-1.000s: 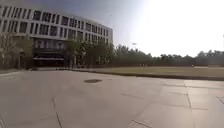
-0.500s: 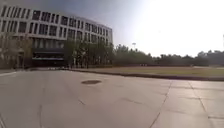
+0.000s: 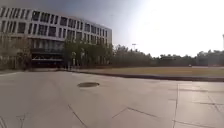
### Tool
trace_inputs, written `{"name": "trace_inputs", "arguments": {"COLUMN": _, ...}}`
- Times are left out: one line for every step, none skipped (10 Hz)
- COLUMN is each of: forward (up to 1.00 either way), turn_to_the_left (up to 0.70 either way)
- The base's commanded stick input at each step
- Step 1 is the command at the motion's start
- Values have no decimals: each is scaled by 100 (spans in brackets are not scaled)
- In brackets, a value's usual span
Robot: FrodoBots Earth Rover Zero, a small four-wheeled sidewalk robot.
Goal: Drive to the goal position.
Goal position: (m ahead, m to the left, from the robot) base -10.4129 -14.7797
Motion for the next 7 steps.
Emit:
{"name": "trace_inputs", "arguments": {"forward": 70, "turn_to_the_left": 0}}
{"name": "trace_inputs", "arguments": {"forward": 70, "turn_to_the_left": 0}}
{"name": "trace_inputs", "arguments": {"forward": 70, "turn_to_the_left": 0}}
{"name": "trace_inputs", "arguments": {"forward": 70, "turn_to_the_left": 0}}
{"name": "trace_inputs", "arguments": {"forward": 70, "turn_to_the_left": 0}}
{"name": "trace_inputs", "arguments": {"forward": 70, "turn_to_the_left": 0}}
{"name": "trace_inputs", "arguments": {"forward": 70, "turn_to_the_left": 0}}
